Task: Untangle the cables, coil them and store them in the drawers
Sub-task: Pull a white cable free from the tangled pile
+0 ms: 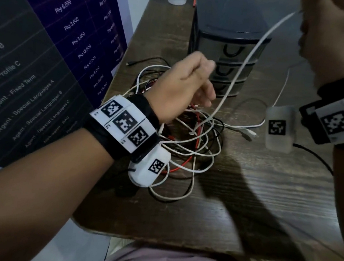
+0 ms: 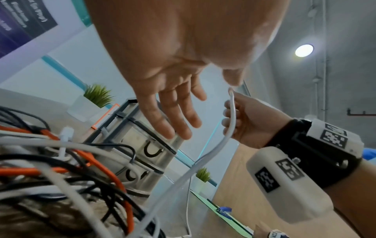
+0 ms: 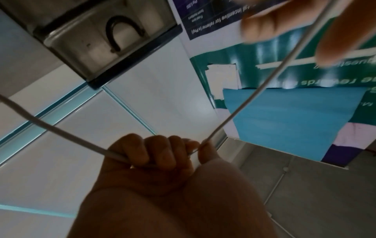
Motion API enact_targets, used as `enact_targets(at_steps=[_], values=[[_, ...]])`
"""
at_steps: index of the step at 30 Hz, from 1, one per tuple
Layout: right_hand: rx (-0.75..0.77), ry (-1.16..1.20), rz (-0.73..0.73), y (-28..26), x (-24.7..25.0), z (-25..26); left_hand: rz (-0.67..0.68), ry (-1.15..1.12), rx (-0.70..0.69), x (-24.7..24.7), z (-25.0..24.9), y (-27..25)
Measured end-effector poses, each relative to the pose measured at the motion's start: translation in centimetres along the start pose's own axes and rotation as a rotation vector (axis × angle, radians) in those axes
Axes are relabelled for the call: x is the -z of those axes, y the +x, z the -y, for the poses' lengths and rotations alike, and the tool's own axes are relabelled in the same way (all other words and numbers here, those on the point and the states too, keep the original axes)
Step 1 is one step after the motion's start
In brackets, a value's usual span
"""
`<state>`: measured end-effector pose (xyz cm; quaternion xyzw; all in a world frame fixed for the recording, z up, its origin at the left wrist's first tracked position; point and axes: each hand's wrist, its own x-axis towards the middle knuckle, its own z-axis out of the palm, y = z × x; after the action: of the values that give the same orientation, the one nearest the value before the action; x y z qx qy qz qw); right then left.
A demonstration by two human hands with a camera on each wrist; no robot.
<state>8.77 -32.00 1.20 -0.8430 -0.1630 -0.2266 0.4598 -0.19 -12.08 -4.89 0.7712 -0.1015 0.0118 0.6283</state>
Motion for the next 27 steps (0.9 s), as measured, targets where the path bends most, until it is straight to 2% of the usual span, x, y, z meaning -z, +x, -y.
enact_targets(at_steps=[2,4,6,9,11,14,19,21,24,27], values=[[0.051,0.055,0.021,-0.5,-0.7,0.1,0.013,0.02,-0.024,-0.3,-0.6,0.1],[0.098,0.042,0.115,-1.1,-1.5,0.8,0.054,0.07,-0.047,-0.8,-0.9,0.2],[0.15,0.126,0.201,-1.7,-2.2,1.3,0.086,0.036,-0.064,-1.3,-1.5,0.2],[0.213,0.226,0.327,-2.4,-2.4,0.9,-0.045,-0.013,-0.141,-1.1,-2.1,0.4],[0.124,0.145,0.404,-2.5,-2.2,-0.1,-0.151,-0.024,-0.192,-0.4,-2.4,0.4],[-0.032,-0.141,0.454,-2.3,-2.4,-3.1,-0.27,-0.116,-0.192,0.8,-2.6,0.4],[-0.226,-0.552,0.505,-2.8,-3.4,-7.0,-0.381,-0.317,-0.133,2.2,-2.5,0.4],[-0.305,-0.617,0.528,-2.9,-3.5,-8.4,-0.413,-0.345,-0.122,2.6,-2.5,0.3],[-0.427,-0.615,0.622,-3.1,-3.6,-10.7,-0.418,-0.263,-0.079,3.0,-2.6,0.2],[-0.442,-0.561,0.61,-3.2,-3.5,-11.1,-0.353,0.037,0.002,2.3,-2.5,0.4]])
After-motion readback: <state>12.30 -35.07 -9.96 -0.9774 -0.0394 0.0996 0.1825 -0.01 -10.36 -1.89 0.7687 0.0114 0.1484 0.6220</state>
